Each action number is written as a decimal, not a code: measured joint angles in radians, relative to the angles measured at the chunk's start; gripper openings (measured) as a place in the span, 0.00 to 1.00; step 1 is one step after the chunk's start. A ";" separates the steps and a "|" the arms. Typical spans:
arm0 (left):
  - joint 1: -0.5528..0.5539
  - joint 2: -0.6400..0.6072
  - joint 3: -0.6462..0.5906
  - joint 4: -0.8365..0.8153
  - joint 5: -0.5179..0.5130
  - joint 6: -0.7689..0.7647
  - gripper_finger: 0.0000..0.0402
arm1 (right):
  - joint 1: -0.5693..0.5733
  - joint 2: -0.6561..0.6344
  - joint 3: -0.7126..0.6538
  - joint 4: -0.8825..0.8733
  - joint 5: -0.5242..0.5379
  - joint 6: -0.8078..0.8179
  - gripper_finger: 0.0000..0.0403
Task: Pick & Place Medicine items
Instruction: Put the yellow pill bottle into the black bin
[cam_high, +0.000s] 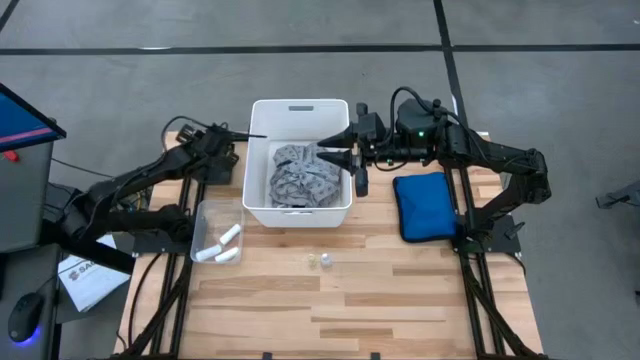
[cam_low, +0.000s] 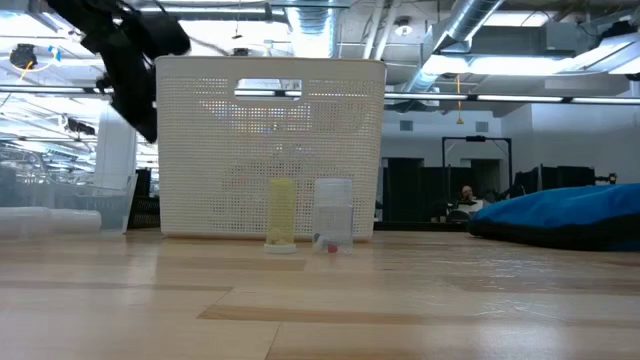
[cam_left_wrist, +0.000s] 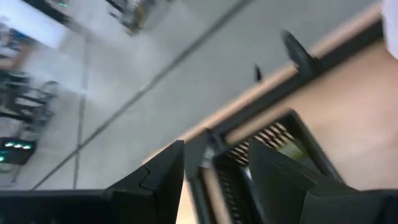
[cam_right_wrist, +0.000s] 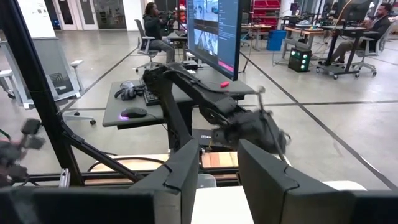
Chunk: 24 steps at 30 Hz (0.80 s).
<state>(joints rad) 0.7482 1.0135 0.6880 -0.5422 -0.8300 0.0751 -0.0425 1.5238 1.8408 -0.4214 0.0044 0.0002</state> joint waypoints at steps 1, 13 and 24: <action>-0.004 -0.032 0.006 -0.001 -0.018 0.003 0.42 | 0.000 0.000 0.000 0.000 0.000 0.000 0.27; -0.114 -0.418 0.120 0.211 0.410 -0.107 0.41 | -0.008 0.000 0.000 0.003 0.000 -0.008 0.27; -0.436 -0.374 0.121 0.543 1.075 -0.308 0.42 | -0.012 0.000 0.000 0.002 -0.004 -0.008 0.27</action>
<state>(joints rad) 0.3123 0.6396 0.8089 0.0005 0.2451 -0.2330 -0.0549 1.5238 1.8408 -0.4189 0.0002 -0.0078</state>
